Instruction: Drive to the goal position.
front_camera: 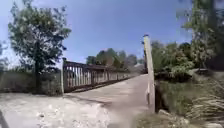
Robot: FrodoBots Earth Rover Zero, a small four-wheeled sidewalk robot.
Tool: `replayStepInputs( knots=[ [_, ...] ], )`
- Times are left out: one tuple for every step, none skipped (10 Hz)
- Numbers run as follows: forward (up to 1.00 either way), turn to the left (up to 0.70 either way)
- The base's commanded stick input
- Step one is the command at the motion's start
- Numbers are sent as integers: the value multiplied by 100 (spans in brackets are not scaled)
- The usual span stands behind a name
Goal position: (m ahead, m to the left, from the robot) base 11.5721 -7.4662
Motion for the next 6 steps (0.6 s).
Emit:
replayStepInputs(
  knots=[
    [70, 14],
    [70, 14],
    [70, 14],
    [70, 14],
    [70, 14],
    [70, 14]
  ],
)
